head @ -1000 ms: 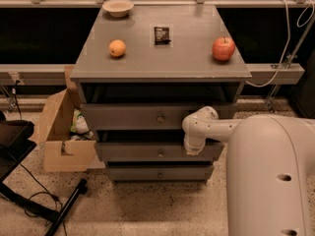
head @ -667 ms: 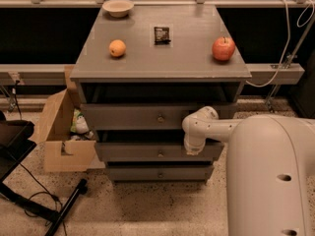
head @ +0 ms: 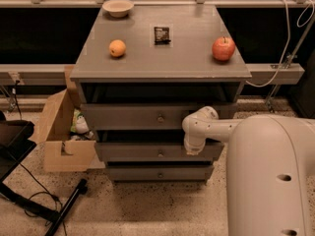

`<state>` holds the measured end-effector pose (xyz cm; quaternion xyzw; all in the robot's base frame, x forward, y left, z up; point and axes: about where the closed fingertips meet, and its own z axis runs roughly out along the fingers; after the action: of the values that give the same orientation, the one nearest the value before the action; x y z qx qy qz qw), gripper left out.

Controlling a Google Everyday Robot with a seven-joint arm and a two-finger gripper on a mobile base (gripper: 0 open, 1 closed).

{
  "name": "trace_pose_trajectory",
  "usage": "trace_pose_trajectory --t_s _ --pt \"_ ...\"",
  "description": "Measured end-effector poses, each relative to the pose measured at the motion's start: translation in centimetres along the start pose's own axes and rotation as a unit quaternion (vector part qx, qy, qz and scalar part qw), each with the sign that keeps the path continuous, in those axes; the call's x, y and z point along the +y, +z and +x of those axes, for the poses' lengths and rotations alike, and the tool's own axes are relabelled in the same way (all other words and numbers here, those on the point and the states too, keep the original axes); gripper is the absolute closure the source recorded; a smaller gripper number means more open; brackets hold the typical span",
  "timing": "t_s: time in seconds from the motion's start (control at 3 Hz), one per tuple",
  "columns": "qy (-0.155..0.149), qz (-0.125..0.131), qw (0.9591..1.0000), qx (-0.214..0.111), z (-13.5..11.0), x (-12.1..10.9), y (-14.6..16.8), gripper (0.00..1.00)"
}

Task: Open middle drawer

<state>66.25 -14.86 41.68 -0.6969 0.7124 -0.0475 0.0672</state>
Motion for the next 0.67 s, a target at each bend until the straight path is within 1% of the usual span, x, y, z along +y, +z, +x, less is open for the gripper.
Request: trace_pose_trajectory --t_s 0.67 --pt "0.000 0.000 1.0000 0.000 0.00 -0.01 -0.05 0.12"
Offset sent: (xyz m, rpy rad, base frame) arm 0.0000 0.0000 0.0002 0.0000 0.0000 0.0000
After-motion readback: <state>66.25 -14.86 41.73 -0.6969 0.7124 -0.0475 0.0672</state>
